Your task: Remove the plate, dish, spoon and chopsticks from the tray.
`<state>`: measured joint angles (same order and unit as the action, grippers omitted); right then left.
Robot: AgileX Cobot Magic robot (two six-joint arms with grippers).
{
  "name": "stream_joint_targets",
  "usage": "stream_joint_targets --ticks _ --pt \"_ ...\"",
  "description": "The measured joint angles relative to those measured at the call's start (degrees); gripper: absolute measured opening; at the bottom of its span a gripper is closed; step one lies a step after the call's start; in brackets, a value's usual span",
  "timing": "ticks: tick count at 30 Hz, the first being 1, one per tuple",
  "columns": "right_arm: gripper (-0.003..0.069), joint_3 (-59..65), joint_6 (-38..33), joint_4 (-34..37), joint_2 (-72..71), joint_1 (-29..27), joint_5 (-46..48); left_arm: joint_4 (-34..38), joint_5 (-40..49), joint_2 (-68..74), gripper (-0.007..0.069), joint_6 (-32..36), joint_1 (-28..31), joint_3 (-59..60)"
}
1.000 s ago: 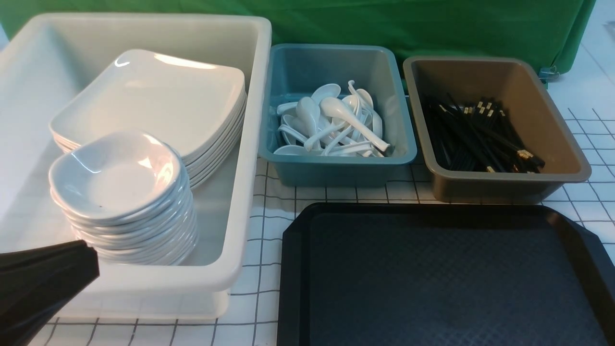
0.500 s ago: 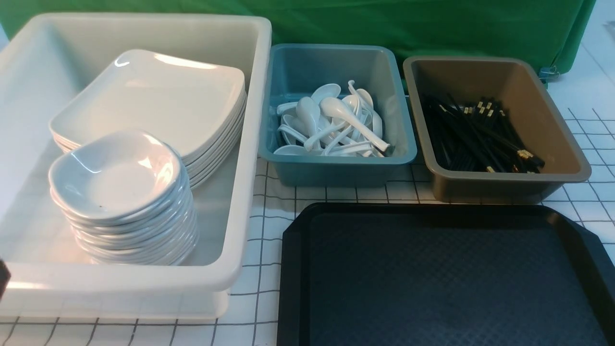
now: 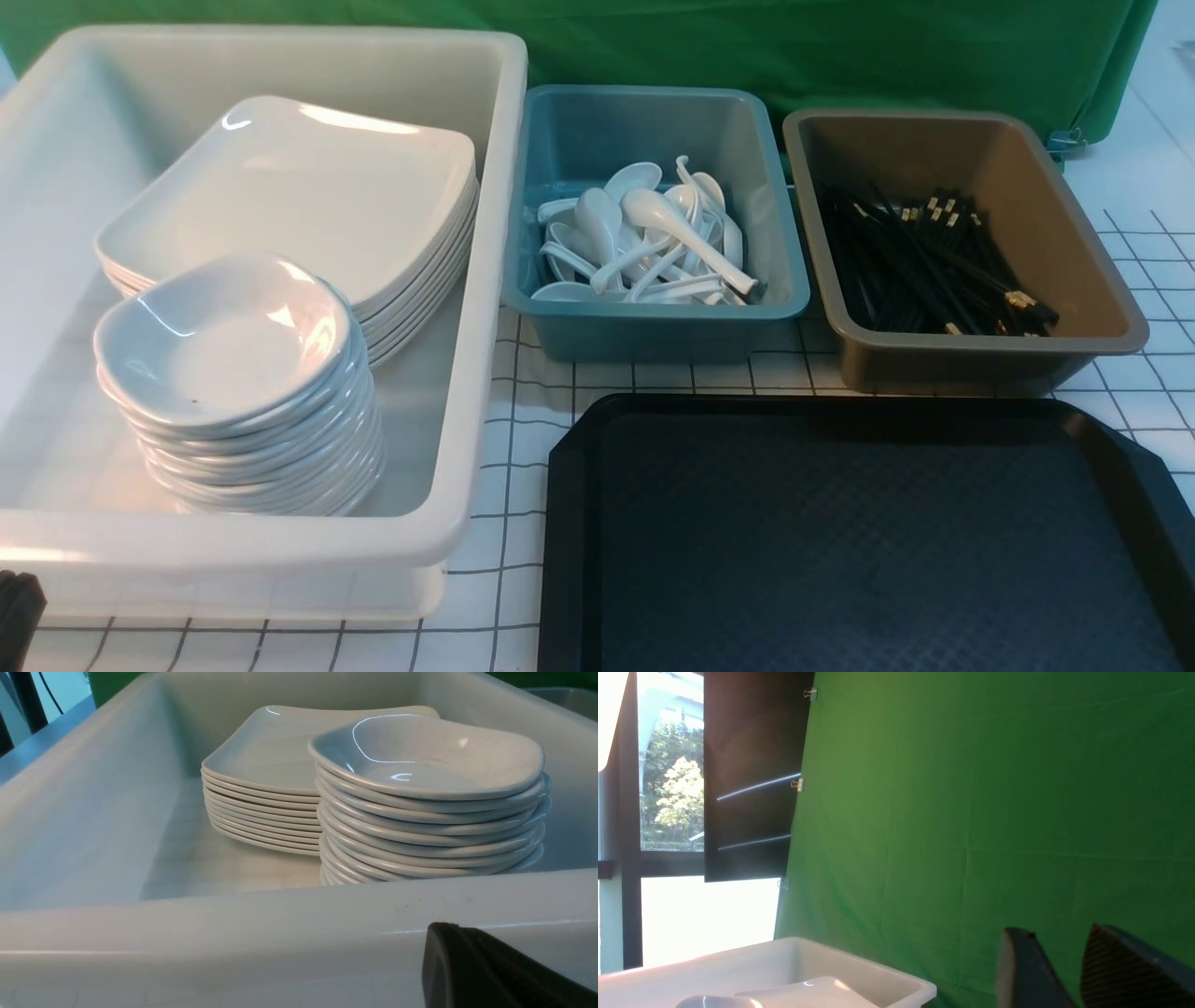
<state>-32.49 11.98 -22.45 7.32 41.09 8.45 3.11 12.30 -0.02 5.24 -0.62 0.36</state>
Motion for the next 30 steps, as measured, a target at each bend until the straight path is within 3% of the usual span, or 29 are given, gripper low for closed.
stream_joint_targets --ticks 23,25,30 --pt "0.0238 0.0 -0.08 0.09 0.0 0.0 -0.18 -0.15 0.0 0.0 0.0004 0.05 0.0 0.0" --pt "0.0239 0.0 -0.24 1.68 0.0 0.0 -0.18 -0.15 0.0 0.0 0.0004 0.05 0.0 0.0" --pt "0.0239 0.0 -7.37 15.13 0.49 0.0 -0.24 -0.15 0.0 0.0 0.0004 0.05 0.0 0.0"
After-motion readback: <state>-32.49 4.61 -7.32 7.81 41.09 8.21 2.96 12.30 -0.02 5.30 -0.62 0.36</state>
